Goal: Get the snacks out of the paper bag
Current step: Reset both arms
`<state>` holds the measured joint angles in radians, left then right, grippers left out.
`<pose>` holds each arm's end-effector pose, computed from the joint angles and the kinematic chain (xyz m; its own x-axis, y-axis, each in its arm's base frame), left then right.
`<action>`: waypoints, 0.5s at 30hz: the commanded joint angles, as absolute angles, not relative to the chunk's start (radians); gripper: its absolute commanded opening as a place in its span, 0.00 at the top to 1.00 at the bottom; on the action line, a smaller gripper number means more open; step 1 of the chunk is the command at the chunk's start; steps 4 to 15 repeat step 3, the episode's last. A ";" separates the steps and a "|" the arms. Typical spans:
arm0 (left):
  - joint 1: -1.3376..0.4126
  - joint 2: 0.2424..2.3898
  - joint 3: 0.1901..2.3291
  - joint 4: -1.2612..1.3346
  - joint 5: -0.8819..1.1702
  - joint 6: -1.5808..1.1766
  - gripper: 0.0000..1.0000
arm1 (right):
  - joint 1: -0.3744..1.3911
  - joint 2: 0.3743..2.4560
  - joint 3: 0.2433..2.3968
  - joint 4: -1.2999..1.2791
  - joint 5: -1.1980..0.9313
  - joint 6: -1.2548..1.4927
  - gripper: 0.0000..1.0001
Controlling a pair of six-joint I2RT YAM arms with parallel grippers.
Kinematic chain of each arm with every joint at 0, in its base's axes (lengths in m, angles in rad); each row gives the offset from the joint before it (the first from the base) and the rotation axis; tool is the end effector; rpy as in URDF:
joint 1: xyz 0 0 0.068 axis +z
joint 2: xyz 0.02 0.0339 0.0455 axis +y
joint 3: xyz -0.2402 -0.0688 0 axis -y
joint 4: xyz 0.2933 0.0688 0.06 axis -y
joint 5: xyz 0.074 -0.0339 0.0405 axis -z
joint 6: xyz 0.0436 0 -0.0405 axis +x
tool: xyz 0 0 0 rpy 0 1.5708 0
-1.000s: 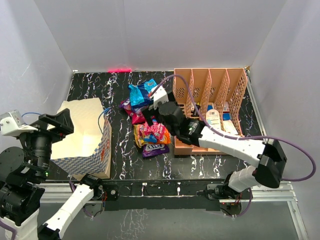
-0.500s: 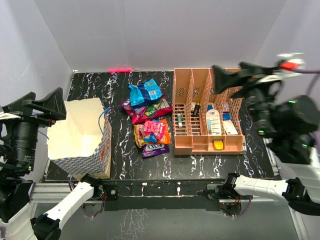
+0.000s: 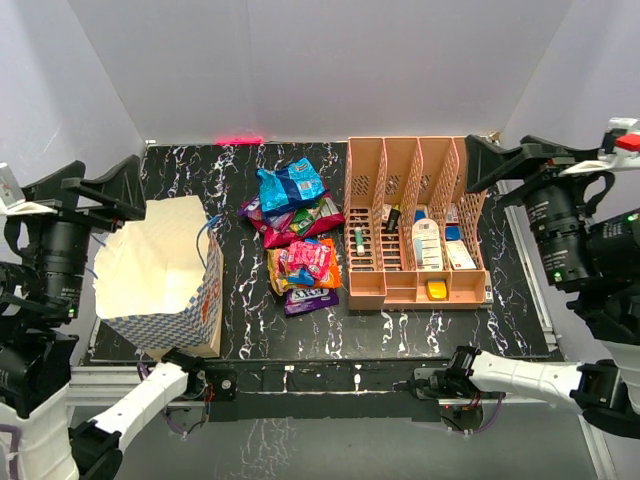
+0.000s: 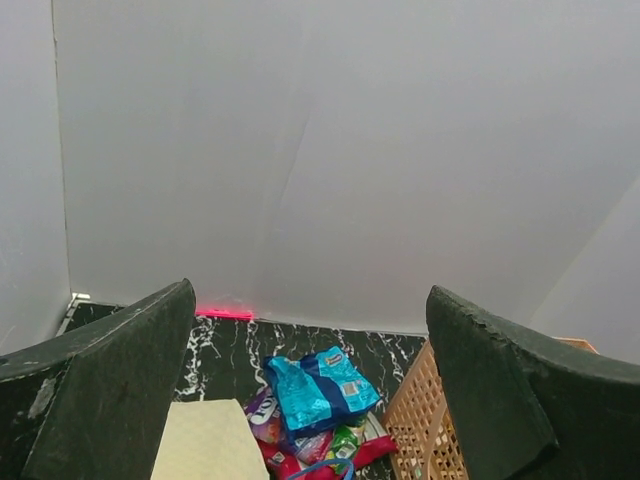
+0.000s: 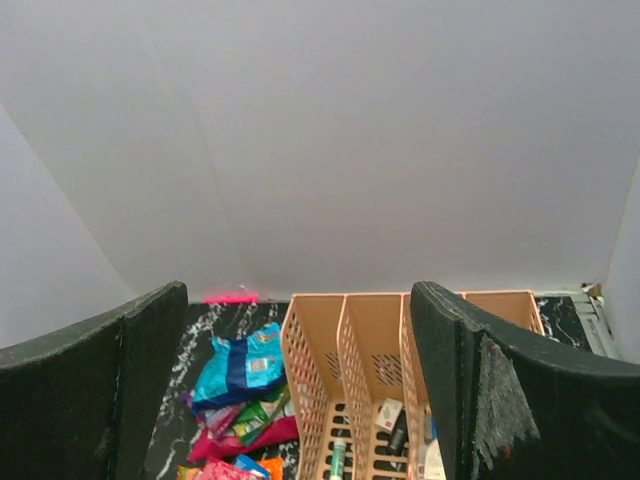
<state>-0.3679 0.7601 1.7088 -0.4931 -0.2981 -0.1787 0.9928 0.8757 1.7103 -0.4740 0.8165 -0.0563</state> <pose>0.0717 -0.0139 0.6032 0.3867 -0.3311 -0.8607 0.1691 0.9429 -0.2868 0.0899 0.0796 0.5922 0.2038 0.2419 -0.9487 -0.1898 0.9604 0.2041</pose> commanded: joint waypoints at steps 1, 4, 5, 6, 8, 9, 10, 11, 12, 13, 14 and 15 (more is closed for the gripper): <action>-0.365 0.788 1.727 -0.473 -0.276 -0.186 0.02 | 0.992 0.893 1.710 -0.488 0.861 -0.099 0.02; -0.365 0.779 1.714 -0.460 -0.275 -0.191 0.02 | 0.992 0.926 1.751 -0.511 0.908 -0.086 0.02; -0.365 0.779 1.714 -0.460 -0.275 -0.191 0.02 | 0.992 0.926 1.751 -0.511 0.908 -0.086 0.02; -0.365 0.779 1.714 -0.460 -0.275 -0.191 0.02 | 0.992 0.926 1.751 -0.511 0.908 -0.086 0.02; -0.365 0.779 1.714 -0.460 -0.275 -0.191 0.02 | 0.992 0.926 1.751 -0.511 0.908 -0.086 0.02; -0.365 0.779 1.714 -0.460 -0.275 -0.191 0.02 | 0.992 0.926 1.751 -0.511 0.908 -0.086 0.02; -0.365 0.779 1.714 -0.460 -0.275 -0.191 0.02 | 0.992 0.926 1.751 -0.511 0.908 -0.086 0.02; -0.365 0.779 1.714 -0.460 -0.275 -0.191 0.02 | 0.992 0.926 1.751 -0.511 0.908 -0.086 0.02; -0.365 0.779 1.714 -0.460 -0.275 -0.191 0.02 | 0.992 0.926 1.751 -0.511 0.908 -0.086 0.02; -0.365 0.779 1.714 -0.460 -0.275 -0.191 0.02 | 0.992 0.926 1.751 -0.511 0.908 -0.086 0.02; -0.365 0.779 1.714 -0.460 -0.275 -0.191 0.02 | 0.992 0.926 1.751 -0.511 0.908 -0.086 0.02; -0.365 0.779 1.714 -0.460 -0.275 -0.191 0.02 | 0.992 0.926 1.751 -0.511 0.908 -0.086 0.02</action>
